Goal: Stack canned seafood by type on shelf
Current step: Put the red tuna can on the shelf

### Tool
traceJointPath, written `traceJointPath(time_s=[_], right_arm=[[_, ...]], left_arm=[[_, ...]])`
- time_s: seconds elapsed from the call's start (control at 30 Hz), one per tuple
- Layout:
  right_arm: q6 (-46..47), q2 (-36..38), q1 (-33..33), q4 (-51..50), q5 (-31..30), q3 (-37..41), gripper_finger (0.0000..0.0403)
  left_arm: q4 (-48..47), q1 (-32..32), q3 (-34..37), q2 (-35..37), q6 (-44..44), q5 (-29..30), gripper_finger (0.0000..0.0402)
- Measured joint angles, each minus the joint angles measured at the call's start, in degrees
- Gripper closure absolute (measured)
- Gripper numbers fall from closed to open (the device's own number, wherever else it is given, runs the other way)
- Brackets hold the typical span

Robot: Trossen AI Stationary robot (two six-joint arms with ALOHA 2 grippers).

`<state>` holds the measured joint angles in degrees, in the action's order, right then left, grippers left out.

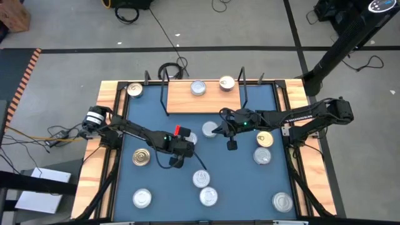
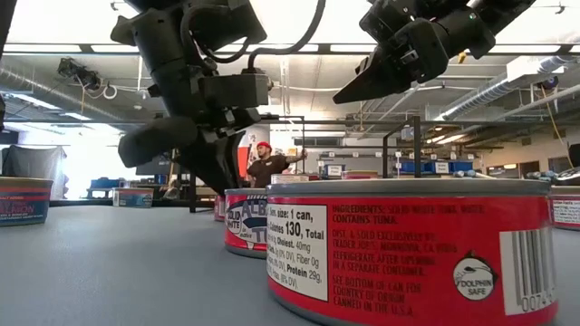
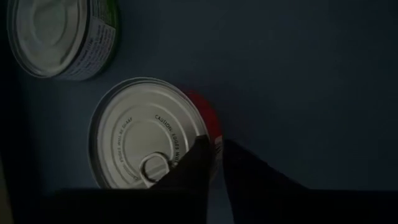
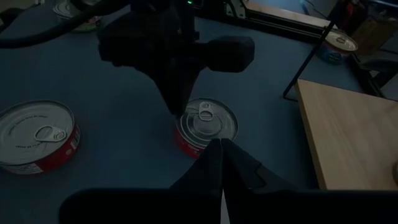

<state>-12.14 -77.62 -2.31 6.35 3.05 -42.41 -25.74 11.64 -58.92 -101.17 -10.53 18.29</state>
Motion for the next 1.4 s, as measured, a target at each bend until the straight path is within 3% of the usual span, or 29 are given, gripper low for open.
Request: traceJointPath(time_s=[0.2,0.47,0.7,1.13,1.4], right_arm=[[0.0,0.0,0.0,0.0,0.0,0.0,0.0393],[0.0,0.0,0.0,-0.2,0.0,0.0,0.0393],[0.0,0.0,0.0,-0.3,0.0,0.0,0.0393],[0.3,0.0,0.0,-0.6,0.0,0.0,0.0393],[0.6,0.0,0.0,-0.9,0.0,0.0,0.0393]], left_arm=[[-2.9,0.0,-1.7,0.4,-0.3,-1.1,0.0396],[-9.8,-1.6,-9.2,0.2,0.2,-13.6,0.0400],[-13.4,-4.3,-14.2,0.3,1.0,-19.2,0.0401],[-13.4,-11.3,-15.1,0.4,3.7,-31.6,0.0401],[-13.5,-15.2,-15.1,0.4,3.9,-33.8,0.0401]])
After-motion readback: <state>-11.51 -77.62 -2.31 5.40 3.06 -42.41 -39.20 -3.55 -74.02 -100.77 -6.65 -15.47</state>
